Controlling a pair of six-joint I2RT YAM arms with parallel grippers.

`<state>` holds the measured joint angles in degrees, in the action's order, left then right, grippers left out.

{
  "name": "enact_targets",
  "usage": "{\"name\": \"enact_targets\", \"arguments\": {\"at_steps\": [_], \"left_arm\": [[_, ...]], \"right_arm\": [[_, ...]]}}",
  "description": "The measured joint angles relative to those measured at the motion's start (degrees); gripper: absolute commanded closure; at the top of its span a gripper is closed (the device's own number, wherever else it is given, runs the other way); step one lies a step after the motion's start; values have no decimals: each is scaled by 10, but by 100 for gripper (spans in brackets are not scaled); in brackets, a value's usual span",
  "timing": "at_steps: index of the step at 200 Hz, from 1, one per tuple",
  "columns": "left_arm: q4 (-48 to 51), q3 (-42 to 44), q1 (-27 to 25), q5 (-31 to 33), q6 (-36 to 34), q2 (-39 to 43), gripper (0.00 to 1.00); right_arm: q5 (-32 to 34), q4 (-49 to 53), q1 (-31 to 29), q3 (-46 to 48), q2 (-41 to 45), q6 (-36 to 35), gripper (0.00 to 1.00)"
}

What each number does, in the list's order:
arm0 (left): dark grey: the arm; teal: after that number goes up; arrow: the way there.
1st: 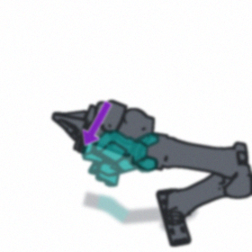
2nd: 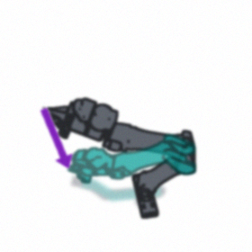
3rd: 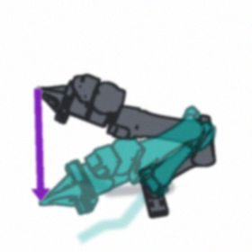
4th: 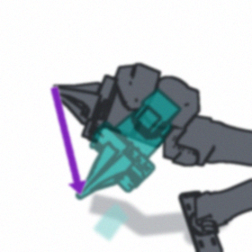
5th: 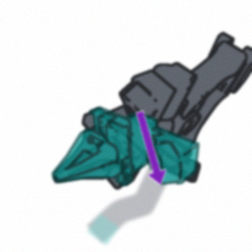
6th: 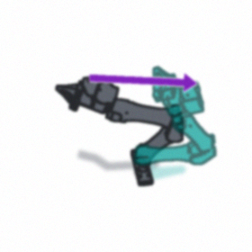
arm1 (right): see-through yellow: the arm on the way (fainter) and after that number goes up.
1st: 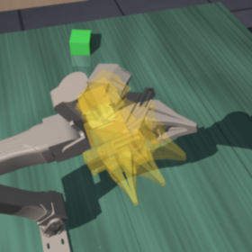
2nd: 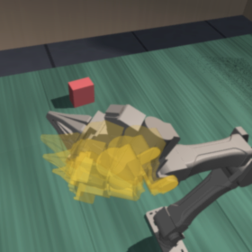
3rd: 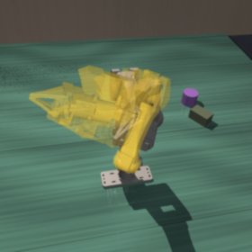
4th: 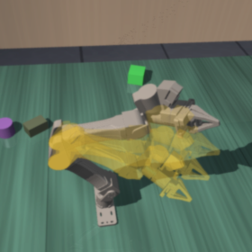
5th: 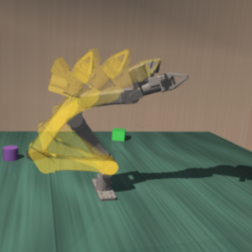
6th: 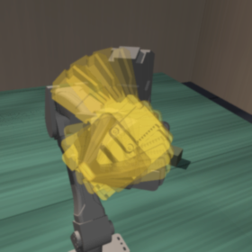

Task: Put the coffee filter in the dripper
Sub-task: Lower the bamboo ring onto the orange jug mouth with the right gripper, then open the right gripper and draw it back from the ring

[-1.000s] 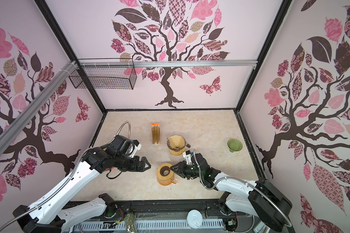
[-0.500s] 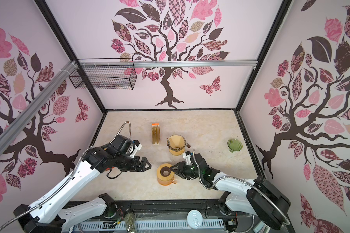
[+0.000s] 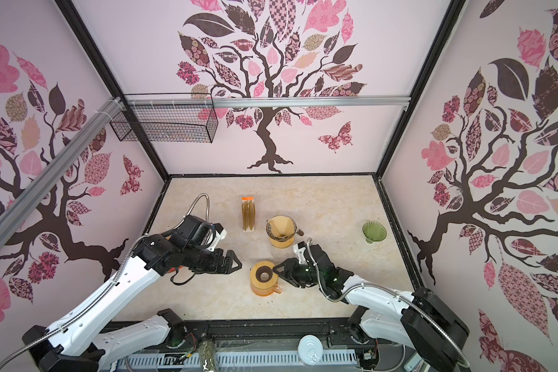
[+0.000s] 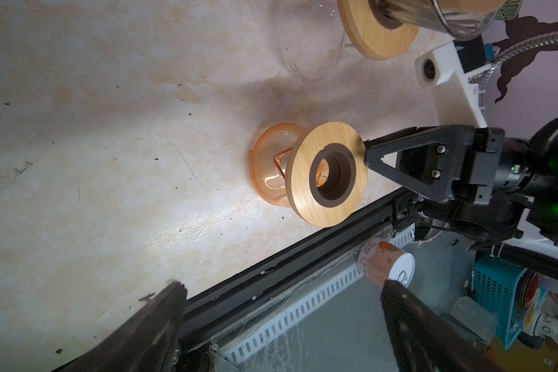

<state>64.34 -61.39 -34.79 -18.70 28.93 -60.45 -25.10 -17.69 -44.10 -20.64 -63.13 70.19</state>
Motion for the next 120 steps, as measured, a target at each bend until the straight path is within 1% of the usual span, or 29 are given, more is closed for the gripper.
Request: {"name": "enact_targets", "arguments": {"at_steps": [36,105,120], "left_arm": [[-3,0,0,0,0,0,2],[-6,0,0,0,0,0,2],[-7,2,0,-1,0,0,2]], "right_arm": [[0,25,0,-25,19,-8,56],[0,39,0,-27,20,-10,56],[0,57,0,-35,20,-15,55]]}}
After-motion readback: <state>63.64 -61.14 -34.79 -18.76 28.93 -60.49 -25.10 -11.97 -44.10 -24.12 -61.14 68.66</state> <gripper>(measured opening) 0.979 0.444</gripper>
